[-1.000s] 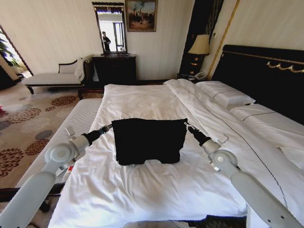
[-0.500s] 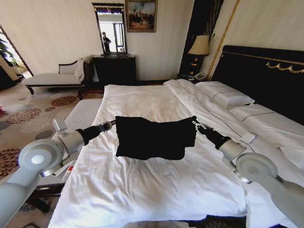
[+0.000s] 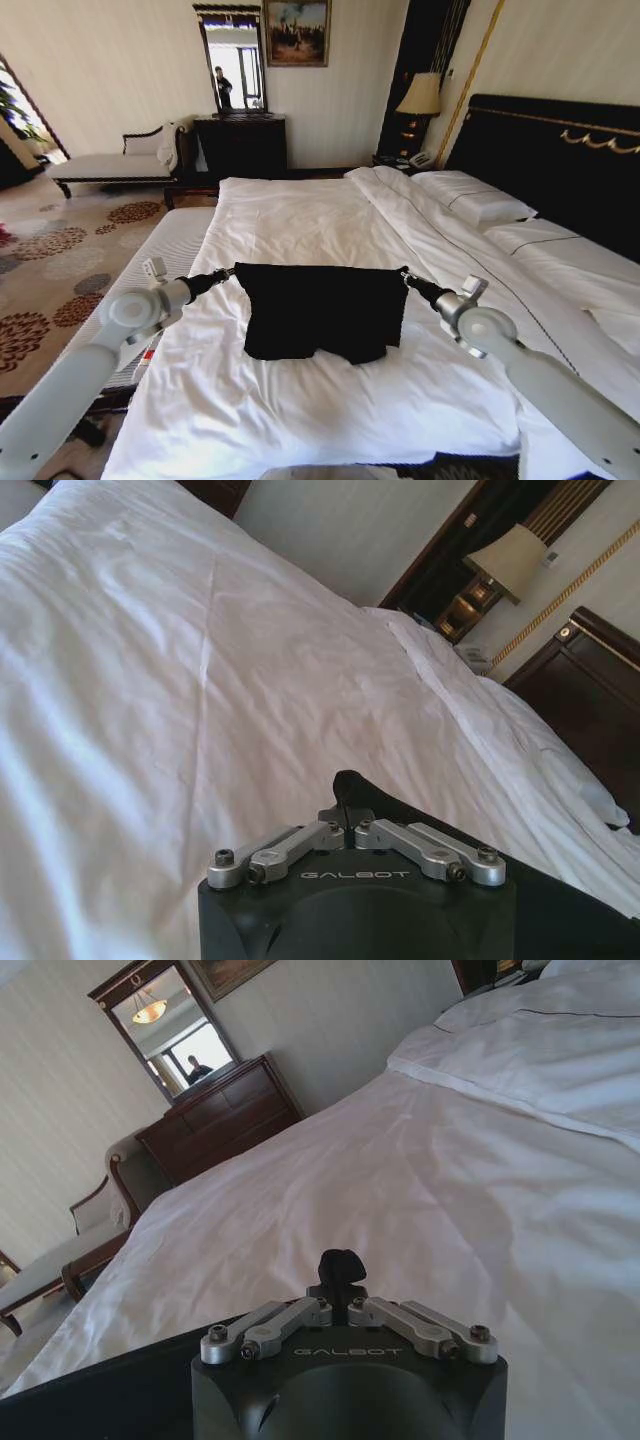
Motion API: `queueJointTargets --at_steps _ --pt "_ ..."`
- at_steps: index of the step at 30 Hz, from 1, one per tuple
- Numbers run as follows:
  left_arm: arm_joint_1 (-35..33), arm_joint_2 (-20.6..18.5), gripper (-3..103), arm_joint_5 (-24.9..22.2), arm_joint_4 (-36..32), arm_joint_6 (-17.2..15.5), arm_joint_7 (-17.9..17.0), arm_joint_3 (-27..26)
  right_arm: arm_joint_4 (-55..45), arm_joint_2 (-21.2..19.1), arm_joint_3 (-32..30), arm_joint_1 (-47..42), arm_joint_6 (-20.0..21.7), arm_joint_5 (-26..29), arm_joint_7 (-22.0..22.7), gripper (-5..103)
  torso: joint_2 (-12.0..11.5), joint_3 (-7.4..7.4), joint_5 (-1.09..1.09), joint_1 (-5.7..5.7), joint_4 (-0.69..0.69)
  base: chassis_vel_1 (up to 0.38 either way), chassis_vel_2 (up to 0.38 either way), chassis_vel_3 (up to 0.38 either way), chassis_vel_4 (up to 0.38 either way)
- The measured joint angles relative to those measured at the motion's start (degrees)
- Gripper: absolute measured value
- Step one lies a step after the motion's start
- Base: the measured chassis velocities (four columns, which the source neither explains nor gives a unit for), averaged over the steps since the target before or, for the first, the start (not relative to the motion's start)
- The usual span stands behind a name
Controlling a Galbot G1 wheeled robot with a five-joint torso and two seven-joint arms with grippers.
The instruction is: Fold the clothes on the bed.
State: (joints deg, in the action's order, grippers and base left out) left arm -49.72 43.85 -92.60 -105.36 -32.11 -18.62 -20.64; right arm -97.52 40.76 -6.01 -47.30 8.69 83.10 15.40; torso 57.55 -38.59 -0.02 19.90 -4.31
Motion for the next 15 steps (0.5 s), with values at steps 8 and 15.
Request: queueJointTargets --at_steps 8,15 --pt "2.21 4.35 0 1.02 3.09 0.66 3.03 1.57 4.65 5.75 5.31 7.29 -2.35 -0.86 -2.55 2 0.01 0.02 0.04 -0.01 -0.01 0.0 0.0 0.0 0.0" --pt "-5.78 -5.05 0 0.73 -5.02 0.75 6.81 0.62 -2.46 1.03 -0.31 -3.22 -2.46 -1.28 -3.7 2 0.02 0.05 0.03 -0.05 -0.02 0.0 0.0 0.0 0.0"
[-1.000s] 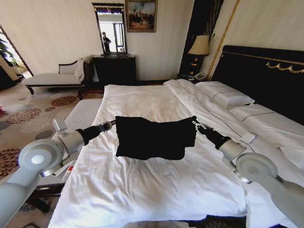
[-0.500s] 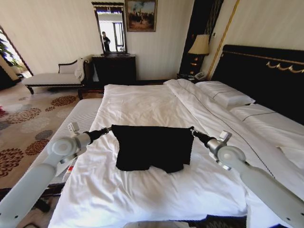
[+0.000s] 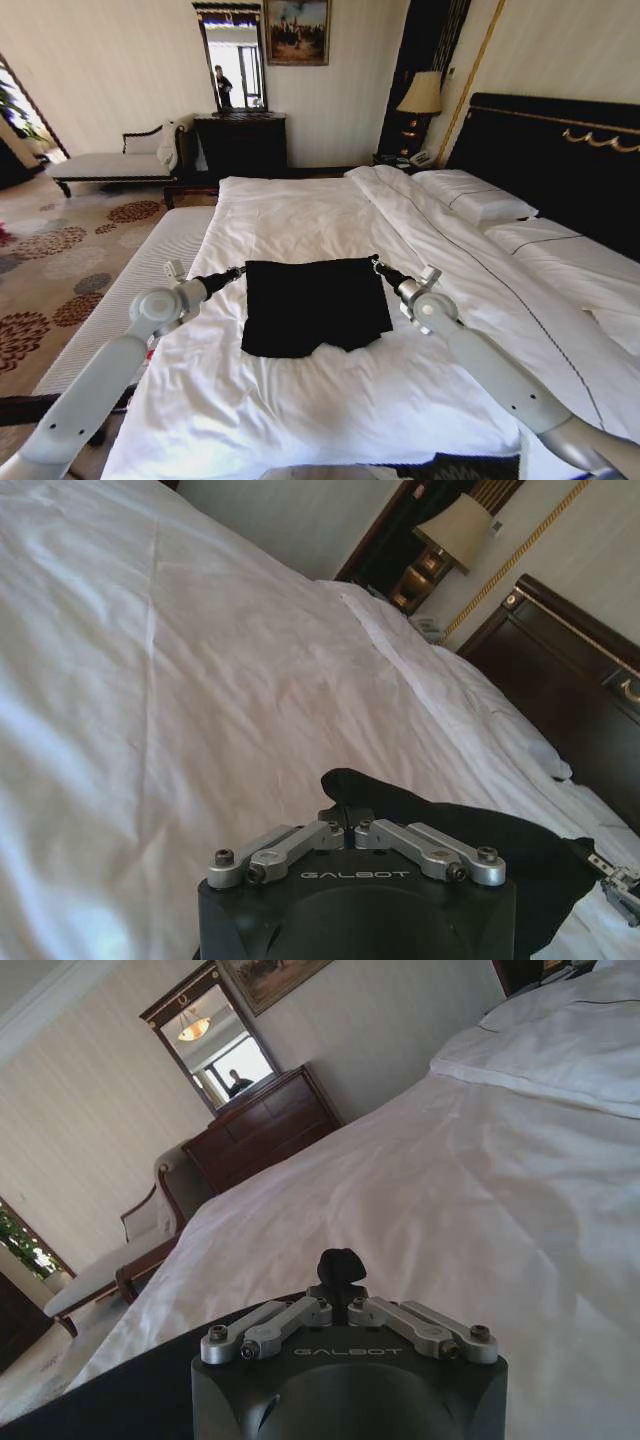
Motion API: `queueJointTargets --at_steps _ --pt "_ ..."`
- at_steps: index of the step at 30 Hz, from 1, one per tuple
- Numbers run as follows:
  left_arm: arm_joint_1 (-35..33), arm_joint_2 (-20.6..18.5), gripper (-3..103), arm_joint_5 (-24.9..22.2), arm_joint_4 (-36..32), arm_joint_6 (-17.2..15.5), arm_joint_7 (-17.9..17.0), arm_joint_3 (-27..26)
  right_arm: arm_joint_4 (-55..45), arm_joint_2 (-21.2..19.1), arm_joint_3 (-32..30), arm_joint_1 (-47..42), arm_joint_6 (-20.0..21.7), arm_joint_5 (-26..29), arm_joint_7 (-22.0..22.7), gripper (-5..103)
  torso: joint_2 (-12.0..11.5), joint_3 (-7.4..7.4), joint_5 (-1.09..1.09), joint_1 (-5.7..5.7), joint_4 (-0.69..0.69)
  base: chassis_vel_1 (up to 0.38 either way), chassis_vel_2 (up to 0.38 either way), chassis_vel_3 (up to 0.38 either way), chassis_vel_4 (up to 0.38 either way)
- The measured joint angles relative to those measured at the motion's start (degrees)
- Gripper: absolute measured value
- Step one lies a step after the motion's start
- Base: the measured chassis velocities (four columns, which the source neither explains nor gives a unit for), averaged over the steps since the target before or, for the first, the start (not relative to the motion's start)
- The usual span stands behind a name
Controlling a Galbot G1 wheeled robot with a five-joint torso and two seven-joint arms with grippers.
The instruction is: Fold the clothes on the bed.
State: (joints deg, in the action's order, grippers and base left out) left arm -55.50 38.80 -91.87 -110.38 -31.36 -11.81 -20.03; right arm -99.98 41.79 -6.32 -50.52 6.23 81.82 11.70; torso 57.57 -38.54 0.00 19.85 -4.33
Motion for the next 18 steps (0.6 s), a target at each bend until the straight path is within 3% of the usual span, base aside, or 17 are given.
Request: queueJointTargets --at_steps 6,18 --pt "-7.58 -4.92 0 1.53 -4.6 0.91 0.57 -1.34 -4.1 -1.11 -7.08 -12.72 -0.06 -2.79 -0.68 2 0.01 0.0 -0.02 0.0 0.01 0.0 0.0 0.0 0.0" --pt "-21.74 -7.02 0 7.56 -12.38 0.75 -2.06 -3.61 -8.17 -2.52 -12.92 -25.59 2.21 -6.76 0.2 2 0.01 0.0 0.0 0.0 0.02 0.0 0.0 0.0 0.0"
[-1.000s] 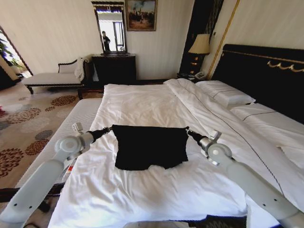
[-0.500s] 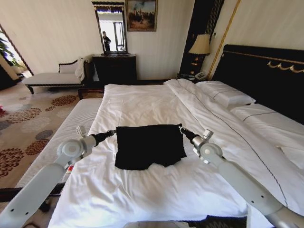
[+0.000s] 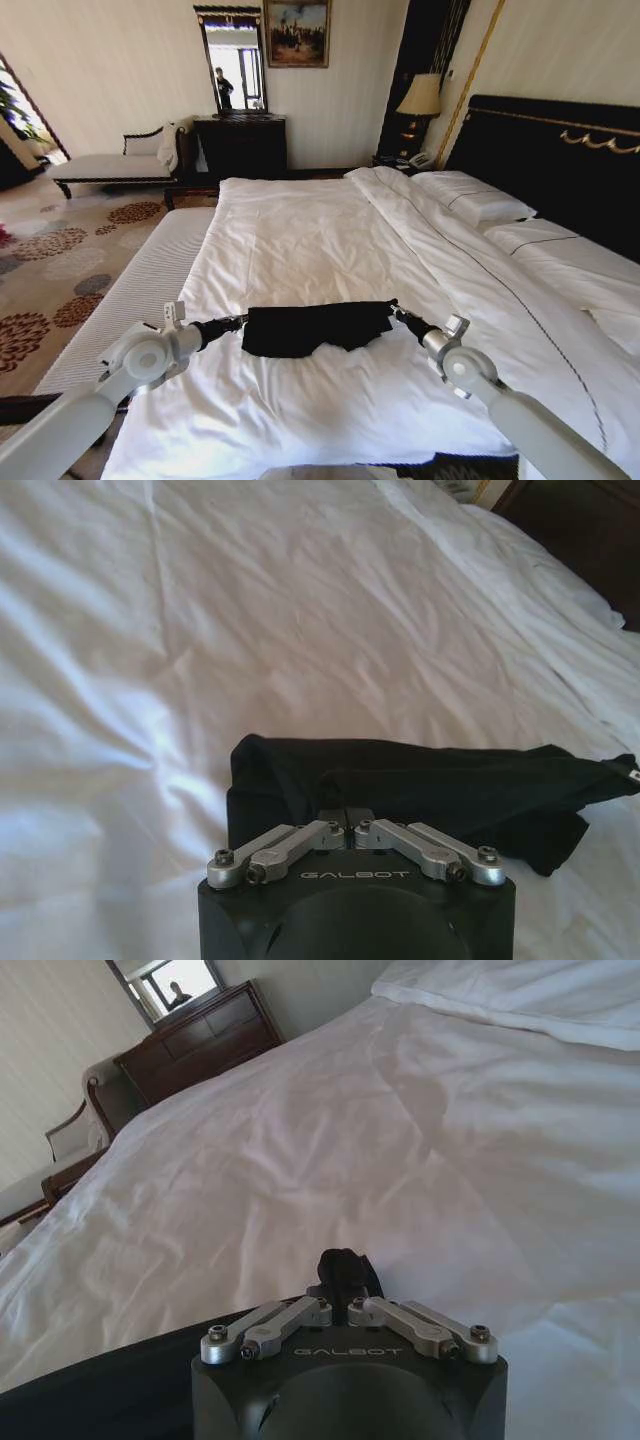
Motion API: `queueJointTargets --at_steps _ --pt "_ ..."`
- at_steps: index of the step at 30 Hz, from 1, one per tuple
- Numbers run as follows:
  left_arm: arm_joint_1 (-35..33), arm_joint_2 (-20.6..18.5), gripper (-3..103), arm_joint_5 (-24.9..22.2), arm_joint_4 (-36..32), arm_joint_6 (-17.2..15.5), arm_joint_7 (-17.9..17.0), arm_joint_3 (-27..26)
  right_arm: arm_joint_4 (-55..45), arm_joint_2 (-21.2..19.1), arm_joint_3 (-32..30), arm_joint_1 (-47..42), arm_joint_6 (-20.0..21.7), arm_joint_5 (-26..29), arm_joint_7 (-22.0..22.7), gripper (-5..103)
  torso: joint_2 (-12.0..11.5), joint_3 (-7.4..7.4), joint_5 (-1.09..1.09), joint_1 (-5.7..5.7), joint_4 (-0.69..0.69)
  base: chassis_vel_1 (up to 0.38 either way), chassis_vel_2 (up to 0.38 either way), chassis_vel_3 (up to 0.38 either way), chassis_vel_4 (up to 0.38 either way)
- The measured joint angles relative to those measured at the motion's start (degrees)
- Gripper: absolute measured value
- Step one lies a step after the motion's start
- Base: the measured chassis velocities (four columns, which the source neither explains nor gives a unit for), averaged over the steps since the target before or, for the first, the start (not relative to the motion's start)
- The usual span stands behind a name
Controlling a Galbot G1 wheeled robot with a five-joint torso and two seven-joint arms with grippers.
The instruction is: Fold the clothes on the bed.
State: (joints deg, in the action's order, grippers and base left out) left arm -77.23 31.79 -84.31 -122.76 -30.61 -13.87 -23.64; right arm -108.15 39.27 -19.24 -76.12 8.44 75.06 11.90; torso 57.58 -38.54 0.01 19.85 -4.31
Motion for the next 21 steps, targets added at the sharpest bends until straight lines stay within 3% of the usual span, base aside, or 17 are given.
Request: queueJointTargets --at_steps 5,7,9,10,14,17,19,21 --pt "-3.87 -0.86 0 4.18 -1.04 -0.15 -1.38 -0.78 -1.14 0.24 -0.41 -2.86 1.33 -2.35 0.23 -1 0.0 0.0 -0.01 0.0 0.0 0.0 0.0 0.0 0.0" --pt "-4.14 -0.86 -1 4.75 -1.27 -0.16 -1.92 -1.19 -1.65 0.32 -0.69 -3.5 1.62 -2.91 0.11 3 0.0 -0.01 -0.02 0.01 0.0 0.0 0.0 0.0 0.0" --pt "-4.81 -0.8 10 4.74 -2.91 0.33 -2.37 -3.46 -3.72 -0.58 -2.8 -5.26 1.84 -3.25 -0.39 14 -0.01 -0.01 0.0 0.01 0.0 0.0 0.0 0.0 0.0" --pt "-5.22 -0.82 15 4.35 -4.03 0.63 -2.37 -5.14 -5.34 -1.38 -4.78 -6.32 1.84 -2.9 -0.66 14 -0.01 -0.01 0.0 0.02 0.0 0.0 0.0 0.0 0.0" --pt "-6.06 -1.57 26 3.02 -8.11 1.21 -1.5 -12.26 -11.0 -4.07 -11.92 -9.8 2.33 0.32 -0.96 30 -0.01 -0.01 -0.01 0.02 0.0 0.0 0.0 0.0 0.0" --pt "-2.35 -2.58 42 -0.19 -9.11 1.49 -1.3 -17.83 -14.84 -7.09 -19.3 -12.38 3.54 3.13 -0.31 41 0.0 -0.01 0.01 0.01 -0.01 0.0 0.0 0.0 0.0" --pt "-0.75 -2.63 42 -1.7 -8.75 1.5 -1.75 -18.56 -15.01 -7.49 -20.16 -12.25 3.65 3.61 -0.11 46 0.0 0.0 0.01 0.01 -0.02 0.0 0.0 0.0 0.0" --pt "3.68 -2.15 58 -4.16 -6.14 1.58 -3.29 -19.07 -13.21 -8.18 -20.66 -9.14 4.07 5.37 0.96 57 0.0 -0.01 0.01 0.02 -0.01 0.0 0.0 0.0 0.0"
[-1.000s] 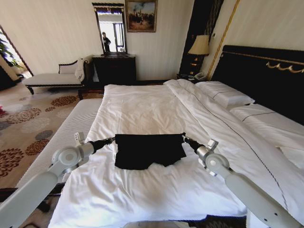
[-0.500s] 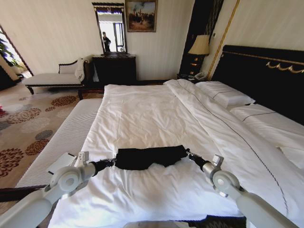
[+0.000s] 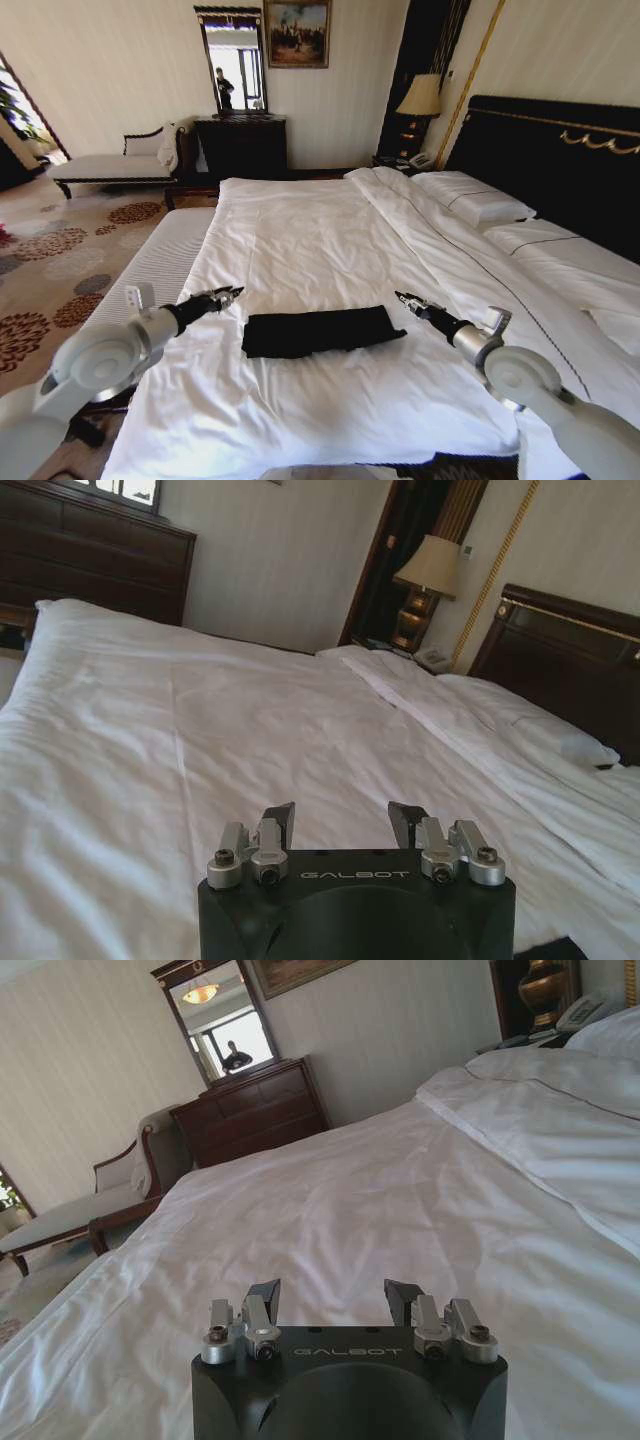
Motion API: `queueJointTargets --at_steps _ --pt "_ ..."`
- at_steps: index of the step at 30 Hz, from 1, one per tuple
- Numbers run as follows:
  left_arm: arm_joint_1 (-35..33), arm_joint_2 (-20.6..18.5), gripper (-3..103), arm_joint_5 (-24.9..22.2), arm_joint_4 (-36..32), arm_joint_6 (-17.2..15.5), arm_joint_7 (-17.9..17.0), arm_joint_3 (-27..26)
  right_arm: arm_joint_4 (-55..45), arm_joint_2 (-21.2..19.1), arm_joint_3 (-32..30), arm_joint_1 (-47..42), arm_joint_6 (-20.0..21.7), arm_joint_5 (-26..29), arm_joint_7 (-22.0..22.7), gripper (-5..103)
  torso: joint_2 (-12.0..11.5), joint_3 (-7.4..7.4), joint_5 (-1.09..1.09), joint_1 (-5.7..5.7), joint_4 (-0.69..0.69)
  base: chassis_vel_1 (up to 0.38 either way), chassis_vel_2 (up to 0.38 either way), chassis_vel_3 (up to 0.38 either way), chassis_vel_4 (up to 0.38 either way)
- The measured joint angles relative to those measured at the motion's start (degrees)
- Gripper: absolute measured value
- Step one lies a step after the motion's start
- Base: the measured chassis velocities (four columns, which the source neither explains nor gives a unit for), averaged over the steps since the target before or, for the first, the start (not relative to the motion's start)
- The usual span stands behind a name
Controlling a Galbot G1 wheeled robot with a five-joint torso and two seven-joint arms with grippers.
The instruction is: Fold the clothes on the bed.
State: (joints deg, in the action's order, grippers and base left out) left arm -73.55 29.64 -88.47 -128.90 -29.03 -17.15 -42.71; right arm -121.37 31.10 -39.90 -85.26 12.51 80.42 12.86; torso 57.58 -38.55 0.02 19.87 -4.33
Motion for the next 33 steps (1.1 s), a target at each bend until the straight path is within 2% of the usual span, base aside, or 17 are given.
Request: queueJointTargets --at_steps 1,2,3,5,6,7,8,9,10,11,12,13,16,18,20,22,33 --pt "0.89 0.41 58 -0.11 0.8 0.01 -0.32 0.27 1.51 0.02 0.8 1.48 0.25 0.44 0.35 63 0.0 0.0 0.0 0.01 0.01 0.0 0.0 0.0 0.0" --pt "1.48 0.88 64 -0.14 1.48 0.0 -0.52 0.62 3.18 0.18 1.89 2.95 0.59 0.78 0.7 63 0.0 -0.01 0.0 0.0 0.02 0.0 0.0 0.0 0.0" --pt "1.48 0.88 64 -0.14 1.48 0.0 -0.52 0.62 3.18 0.18 1.89 2.95 0.59 0.78 0.7 63 0.0 -0.01 0.0 0.0 0.02 0.0 0.0 0.0 0.0" --pt "2.43 2.34 74 0.43 3.15 -0.27 -1.15 1.42 8.41 1.5 6.21 7.32 2.56 2.86 1.39 73 -0.02 -0.01 -0.02 0.01 0.02 0.0 0.0 0.0 0.0" --pt "2.76 2.79 74 0.66 3.82 -0.37 -1.34 1.58 9.52 2.06 7.33 8.3 3.45 3.57 1.45 79 -0.02 -0.02 -0.04 0.01 0.02 0.0 0.0 0.0 0.0" --pt "3.18 3.17 80 0.83 4.85 -0.67 -1.45 1.7 10.73 2.93 8.89 9.5 4.91 4.42 1.27 79 -0.02 -0.01 -0.04 0.01 0.02 0.0 0.0 0.0 0.0" --pt "3.71 3.29 85 1.1 6.63 -1.14 -1.8 1.72 11.4 3.79 10.29 10.36 6.76 4.97 0.63 89 -0.01 -0.01 -0.03 0.01 0.02 0.0 0.0 0.0 0.0" --pt "4.18 3.15 90 1.51 8.48 -1.79 -1.99 1.72 11.63 4.34 11.18 10.8 8.36 5.29 0.14 89 -0.01 -0.01 -0.04 0.0 0.01 0.0 0.0 0.0 0.0" --pt "4.18 3.15 90 1.51 8.48 -1.79 -1.99 1.72 11.63 4.34 11.18 10.8 8.36 5.29 0.14 89 -0.01 -0.01 -0.04 0.0 0.01 0.0 0.0 0.0 0.0" --pt "4.52 2.88 90 1.83 9.74 -2.46 -2.37 1.66 11.73 4.68 11.84 11.21 9.98 5.6 -0.15 95 -0.01 -0.01 -0.03 0.0 0.01 0.0 0.0 0.0 0.0" --pt "5.45 2.1 98 1.84 12.6 -4.79 -3.61 1.38 11.85 5.21 12.87 12.18 13.14 6.49 -0.29 98 -0.01 -0.01 0.01 0.0 0.01 0.0 0.0 0.0 0.0" --pt "6.14 1.64 98 1.57 14.32 -6.19 -4.52 1.22 11.97 5.48 13.23 12.74 14.87 7.44 -0.24 100 -0.02 -0.01 0.01 0.0 0.02 0.0 0.0 0.0 0.0" --pt "7.96 0.76 100 0.5 18.34 -8.94 -6.43 0.95 12.09 6.12 13.61 14.01 18.32 10.24 0.55 100 -0.01 -0.01 0.0 0.0 0.03 0.0 0.0 0.0 0.0" --pt "10.34 -0.17 100 -0.67 24.13 -10.69 -7.93 0.9 12.75 6.92 13.82 15.38 22.19 12.01 1.22 100 -0.01 -0.01 0.01 0.01 0.02 0.0 0.0 0.0 0.0" --pt "11.1 -0.52 100 -0.82 26.2 -10.88 -8.26 0.92 13.24 7.24 14.08 15.77 22.85 11.73 1.14 100 -0.01 -0.01 0.0 0.01 0.0 0.0 0.0 0.0 0.0" --pt "11.96 -1.28 100 -1.32 28.7 -11.13 -8.43 0.82 15.55 8.55 15.32 16.85 23.24 8.59 0.17 100 -0.01 -0.01 0.01 0.01 0.02 0.0 0.0 0.0 0.0" --pt "8.51 -1.73 100 -1.58 25.88 -11.11 -8.47 -2.54 22.14 12.51 19.63 19.08 22.07 1.2 -4.6 100 -0.01 0.0 -0.01 0.0 0.02 0.0 0.0 0.0 0.0"
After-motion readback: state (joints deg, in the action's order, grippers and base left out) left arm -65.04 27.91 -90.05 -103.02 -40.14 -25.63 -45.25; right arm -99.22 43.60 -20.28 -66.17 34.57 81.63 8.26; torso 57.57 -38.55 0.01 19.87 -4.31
